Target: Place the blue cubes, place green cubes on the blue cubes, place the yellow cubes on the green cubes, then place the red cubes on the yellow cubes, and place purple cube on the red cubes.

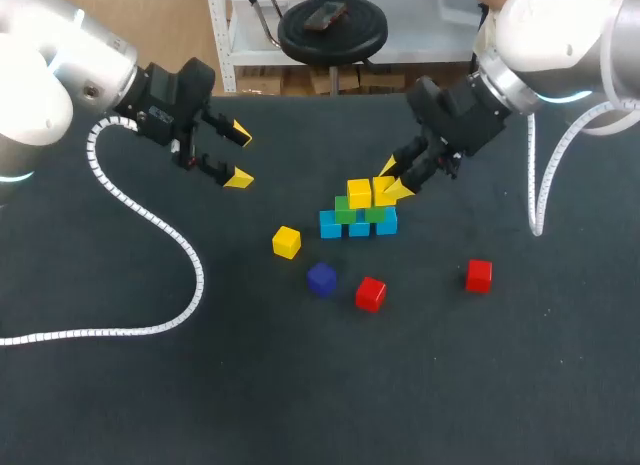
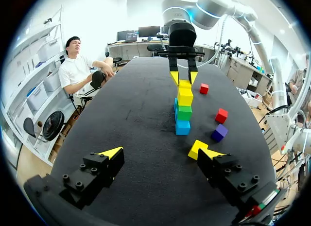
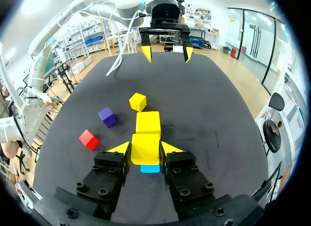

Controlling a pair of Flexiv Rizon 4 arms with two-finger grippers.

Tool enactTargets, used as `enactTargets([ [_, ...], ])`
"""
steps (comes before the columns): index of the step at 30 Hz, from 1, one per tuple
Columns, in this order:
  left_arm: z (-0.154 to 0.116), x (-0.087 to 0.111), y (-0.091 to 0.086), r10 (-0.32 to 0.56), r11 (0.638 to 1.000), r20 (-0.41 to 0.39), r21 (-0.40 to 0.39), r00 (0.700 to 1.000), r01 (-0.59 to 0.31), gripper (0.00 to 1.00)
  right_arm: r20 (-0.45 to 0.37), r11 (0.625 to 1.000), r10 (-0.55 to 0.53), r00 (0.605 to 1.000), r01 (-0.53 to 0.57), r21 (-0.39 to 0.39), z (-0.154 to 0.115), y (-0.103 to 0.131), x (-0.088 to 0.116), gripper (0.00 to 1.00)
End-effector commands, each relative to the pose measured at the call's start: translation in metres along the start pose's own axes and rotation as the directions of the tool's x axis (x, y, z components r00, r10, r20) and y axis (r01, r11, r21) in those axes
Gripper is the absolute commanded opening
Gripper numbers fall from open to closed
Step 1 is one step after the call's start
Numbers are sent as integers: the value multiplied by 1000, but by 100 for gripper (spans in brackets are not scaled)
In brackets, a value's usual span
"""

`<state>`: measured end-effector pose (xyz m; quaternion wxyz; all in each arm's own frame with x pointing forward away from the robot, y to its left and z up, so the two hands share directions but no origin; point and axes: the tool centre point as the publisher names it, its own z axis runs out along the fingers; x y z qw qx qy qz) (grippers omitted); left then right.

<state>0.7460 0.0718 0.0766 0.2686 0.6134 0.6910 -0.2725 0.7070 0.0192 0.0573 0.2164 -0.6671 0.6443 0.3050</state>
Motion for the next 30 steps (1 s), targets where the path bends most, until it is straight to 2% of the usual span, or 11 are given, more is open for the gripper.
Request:
enactTargets([
  [1, 0, 0, 2, 1, 1000, -2, 5, 1000, -1, 100, -1, 1000, -2, 1000, 2, -10, 2, -5, -1, 0],
  [30, 0, 0, 2, 1, 1000, -2, 5, 1000, -1, 100, 3, 1000, 14, 1000, -14, -22, 6, -7, 1, 0],
])
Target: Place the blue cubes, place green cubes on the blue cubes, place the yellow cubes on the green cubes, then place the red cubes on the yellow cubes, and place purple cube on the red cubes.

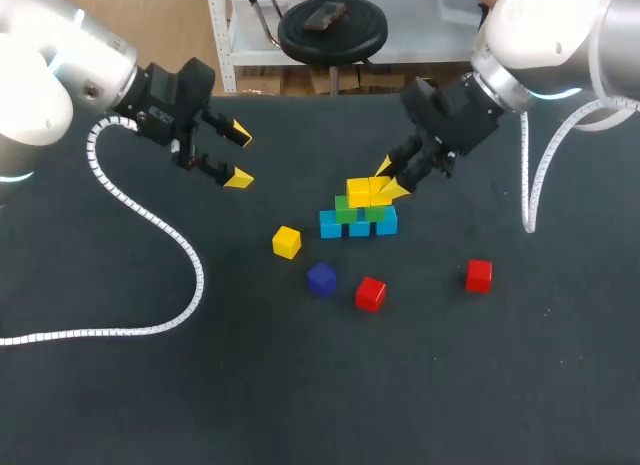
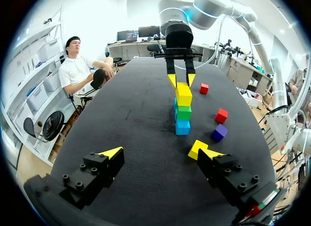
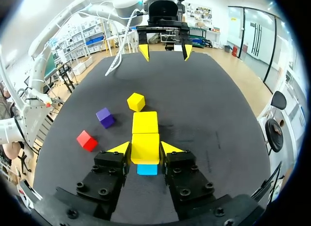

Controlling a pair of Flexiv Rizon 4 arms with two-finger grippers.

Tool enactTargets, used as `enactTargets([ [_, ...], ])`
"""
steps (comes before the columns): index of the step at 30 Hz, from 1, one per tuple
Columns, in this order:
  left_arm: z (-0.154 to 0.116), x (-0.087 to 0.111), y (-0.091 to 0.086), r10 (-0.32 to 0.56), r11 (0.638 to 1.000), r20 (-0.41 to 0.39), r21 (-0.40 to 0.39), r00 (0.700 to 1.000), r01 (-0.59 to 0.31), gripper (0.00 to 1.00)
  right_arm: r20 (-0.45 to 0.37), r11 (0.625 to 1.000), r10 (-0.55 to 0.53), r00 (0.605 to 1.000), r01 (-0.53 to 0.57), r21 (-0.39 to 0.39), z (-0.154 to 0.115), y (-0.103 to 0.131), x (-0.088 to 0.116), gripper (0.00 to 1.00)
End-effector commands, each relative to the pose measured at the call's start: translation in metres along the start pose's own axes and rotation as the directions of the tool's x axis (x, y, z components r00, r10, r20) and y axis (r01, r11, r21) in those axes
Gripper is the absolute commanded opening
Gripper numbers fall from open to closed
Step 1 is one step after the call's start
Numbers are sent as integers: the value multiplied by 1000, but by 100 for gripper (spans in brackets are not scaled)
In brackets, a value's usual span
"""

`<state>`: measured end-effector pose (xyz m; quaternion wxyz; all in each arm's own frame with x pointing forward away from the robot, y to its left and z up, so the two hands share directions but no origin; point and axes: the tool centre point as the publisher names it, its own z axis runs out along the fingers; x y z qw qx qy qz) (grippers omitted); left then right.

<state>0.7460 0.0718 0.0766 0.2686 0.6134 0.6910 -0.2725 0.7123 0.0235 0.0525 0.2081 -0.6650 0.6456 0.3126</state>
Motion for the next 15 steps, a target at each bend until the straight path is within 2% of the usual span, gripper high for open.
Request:
enactTargets([
  [1, 0, 0, 2, 1, 1000, -2, 5, 1000, -1, 100, 2, 1000, 1, 1000, -1, -3, 0, -1, 1, 0],
  [5, 0, 0, 2, 1, 1000, -2, 5, 1000, -1, 100, 0, 1000, 5, 1000, -5, -5, 2, -1, 2, 0],
  [10, 0, 0, 2, 1, 1000, -2, 5, 1000, -1, 100, 2, 1000, 8, 1000, -8, -9, 2, -1, 2, 37],
  [13, 0, 0, 2, 1, 1000, -2, 5, 1000, -1, 100, 4, 1000, 7, 1000, -7, -12, 2, -1, 0, 38],
  [15, 0, 0, 2, 1, 1000, -2, 5, 1000, -1, 100, 2, 1000, 6, 1000, -6, -13, 3, -1, 0, 43],
])
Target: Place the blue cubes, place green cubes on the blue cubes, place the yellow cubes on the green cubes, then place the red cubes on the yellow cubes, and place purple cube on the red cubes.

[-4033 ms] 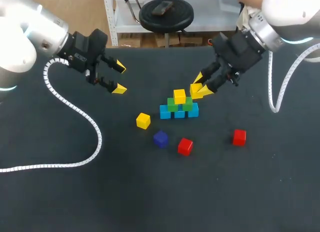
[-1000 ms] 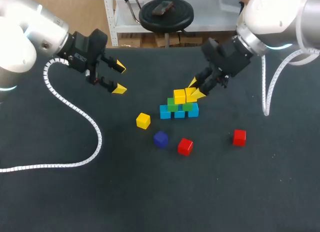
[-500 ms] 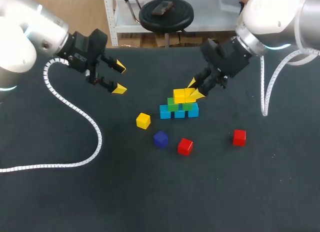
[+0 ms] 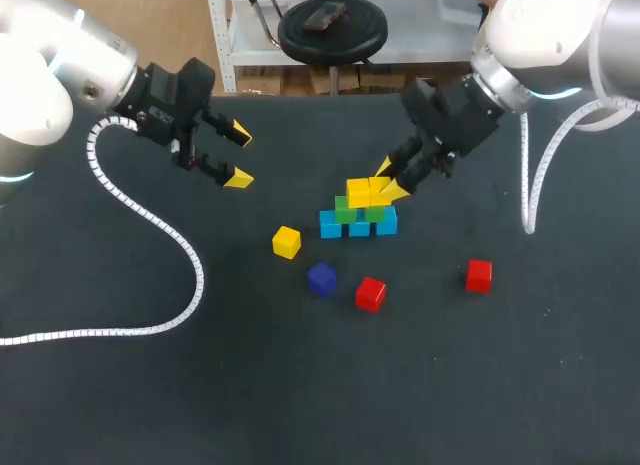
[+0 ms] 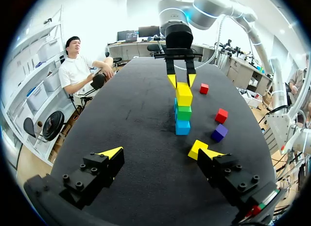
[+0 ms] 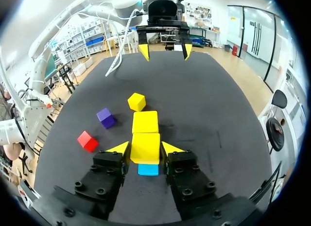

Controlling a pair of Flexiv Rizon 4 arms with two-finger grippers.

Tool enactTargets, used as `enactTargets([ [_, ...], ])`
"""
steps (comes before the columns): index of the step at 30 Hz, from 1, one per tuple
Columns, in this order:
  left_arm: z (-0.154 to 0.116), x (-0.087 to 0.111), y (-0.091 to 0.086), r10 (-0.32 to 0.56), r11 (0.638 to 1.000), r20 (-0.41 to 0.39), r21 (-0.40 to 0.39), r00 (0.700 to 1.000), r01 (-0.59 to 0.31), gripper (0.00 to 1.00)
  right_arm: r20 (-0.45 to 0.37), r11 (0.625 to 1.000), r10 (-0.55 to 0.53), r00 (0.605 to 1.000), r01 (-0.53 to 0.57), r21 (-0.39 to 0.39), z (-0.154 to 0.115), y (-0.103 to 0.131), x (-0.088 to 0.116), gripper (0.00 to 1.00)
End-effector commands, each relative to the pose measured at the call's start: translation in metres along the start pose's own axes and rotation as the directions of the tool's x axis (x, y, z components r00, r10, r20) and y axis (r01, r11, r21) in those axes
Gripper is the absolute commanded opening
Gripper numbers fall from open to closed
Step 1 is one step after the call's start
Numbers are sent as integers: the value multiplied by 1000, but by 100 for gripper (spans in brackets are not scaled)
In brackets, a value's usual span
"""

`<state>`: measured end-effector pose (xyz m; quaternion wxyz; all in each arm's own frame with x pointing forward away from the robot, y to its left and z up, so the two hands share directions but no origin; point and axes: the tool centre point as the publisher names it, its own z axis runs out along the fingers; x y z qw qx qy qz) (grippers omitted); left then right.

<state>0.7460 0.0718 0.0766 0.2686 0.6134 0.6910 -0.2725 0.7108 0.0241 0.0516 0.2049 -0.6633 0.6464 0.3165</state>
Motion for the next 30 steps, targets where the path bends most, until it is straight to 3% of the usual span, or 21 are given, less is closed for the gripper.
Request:
enactTargets([
  [1, 0, 0, 2, 1, 1000, -2, 5, 1000, -1, 100, 0, 1000, 0, 1000, 0, -6, 1, -2, 0, 47],
  [2, 0, 0, 2, 1, 1000, -2, 5, 1000, -1, 100, 0, 1000, -1, 1000, 1, -6, 1, -2, 0, 50],
  [5, 0, 0, 2, 1, 1000, -2, 5, 1000, -1, 100, 0, 1000, 0, 1000, 0, -7, 1, -2, -1, 91],
  [6, 0, 0, 2, 1, 1000, -2, 5, 1000, -1, 100, 0, 1000, 0, 1000, 0, -6, 0, -2, -1, 100],
  [17, 0, 0, 2, 1, 1000, -2, 5, 1000, -1, 100, 12, 999, -30, 999, 30, 32, -21, 0, 1, 100],
  [30, 0, 0, 2, 1, 1000, -2, 5, 1000, -1, 100, 99, 995, -65, 993, 58, 75, -52, 9, 5, 100],
])
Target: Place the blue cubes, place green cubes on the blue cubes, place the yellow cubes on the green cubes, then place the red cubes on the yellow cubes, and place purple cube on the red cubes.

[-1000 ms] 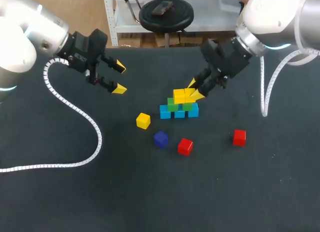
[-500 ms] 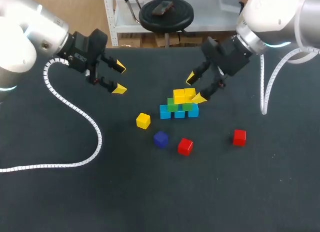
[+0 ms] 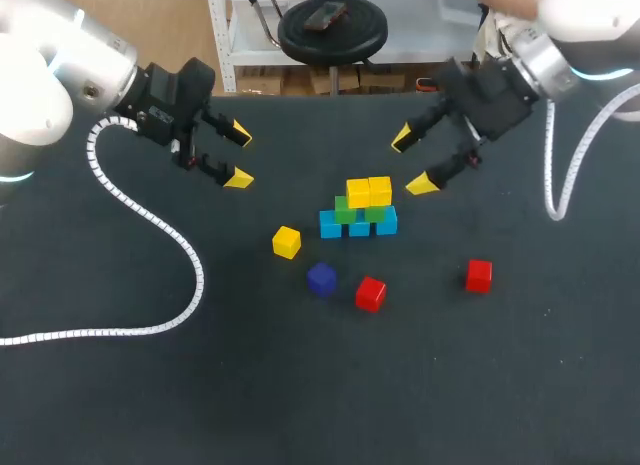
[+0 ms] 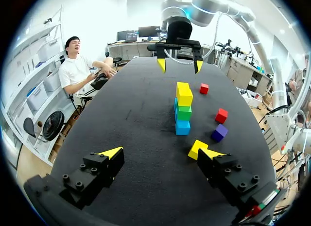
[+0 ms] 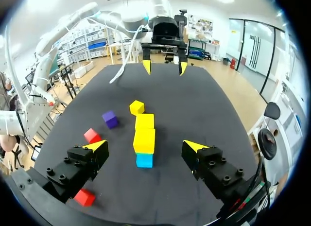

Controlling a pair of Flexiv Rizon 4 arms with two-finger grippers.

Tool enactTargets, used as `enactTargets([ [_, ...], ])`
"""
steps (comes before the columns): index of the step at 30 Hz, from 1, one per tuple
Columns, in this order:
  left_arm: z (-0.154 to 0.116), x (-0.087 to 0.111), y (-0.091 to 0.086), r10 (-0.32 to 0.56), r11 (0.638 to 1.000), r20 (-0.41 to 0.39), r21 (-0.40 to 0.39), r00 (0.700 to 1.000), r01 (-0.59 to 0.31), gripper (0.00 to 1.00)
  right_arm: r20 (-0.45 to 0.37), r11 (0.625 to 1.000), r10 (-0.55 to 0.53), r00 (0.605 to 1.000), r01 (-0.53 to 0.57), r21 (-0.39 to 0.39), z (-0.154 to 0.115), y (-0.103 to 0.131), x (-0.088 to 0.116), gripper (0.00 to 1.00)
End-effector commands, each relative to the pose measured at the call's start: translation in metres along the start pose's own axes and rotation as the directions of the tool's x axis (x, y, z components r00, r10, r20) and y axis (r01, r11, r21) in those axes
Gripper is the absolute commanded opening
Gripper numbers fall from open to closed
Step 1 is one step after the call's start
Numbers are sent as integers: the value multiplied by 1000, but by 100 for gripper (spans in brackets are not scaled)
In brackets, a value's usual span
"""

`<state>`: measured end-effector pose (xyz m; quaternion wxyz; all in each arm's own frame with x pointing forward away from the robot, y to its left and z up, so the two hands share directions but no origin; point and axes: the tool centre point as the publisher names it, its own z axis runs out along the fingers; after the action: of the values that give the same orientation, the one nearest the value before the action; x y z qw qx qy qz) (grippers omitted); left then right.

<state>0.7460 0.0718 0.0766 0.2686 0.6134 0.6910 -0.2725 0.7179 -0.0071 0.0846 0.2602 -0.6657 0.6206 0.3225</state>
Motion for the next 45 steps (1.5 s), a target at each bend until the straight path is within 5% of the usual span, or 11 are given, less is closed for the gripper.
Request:
enactTargets([
  [1, 0, 0, 2, 1, 1000, -2, 5, 1000, -1, 100, 19, 999, 15, 1000, -15, 29, -9, 9, 5, 100],
  [31, 0, 0, 2, 1, 1000, -2, 5, 1000, -1, 100, 20, 996, 60, 998, -61, 60, -27, 18, 18, 100],
  [32, 2, -9, 2, 48, 999, -57, 22, 997, -47, 100, 20, 996, 60, 998, -61, 60, -27, 18, 18, 100],
  [34, 8, -24, -1, 133, 990, -177, 68, 975, -123, 100, 20, 996, 60, 998, -61, 60, -27, 18, 18, 100],
  [38, 22, -40, -14, 303, 942, -266, 229, 915, -246, 100, 20, 996, 60, 998, -61, 60, -27, 18, 18, 100],
  [45, 26, -18, -38, 387, 902, -382, 346, 839, -258, 100, 20, 996, 60, 998, -61, 60, -27, 18, 18, 100],
])
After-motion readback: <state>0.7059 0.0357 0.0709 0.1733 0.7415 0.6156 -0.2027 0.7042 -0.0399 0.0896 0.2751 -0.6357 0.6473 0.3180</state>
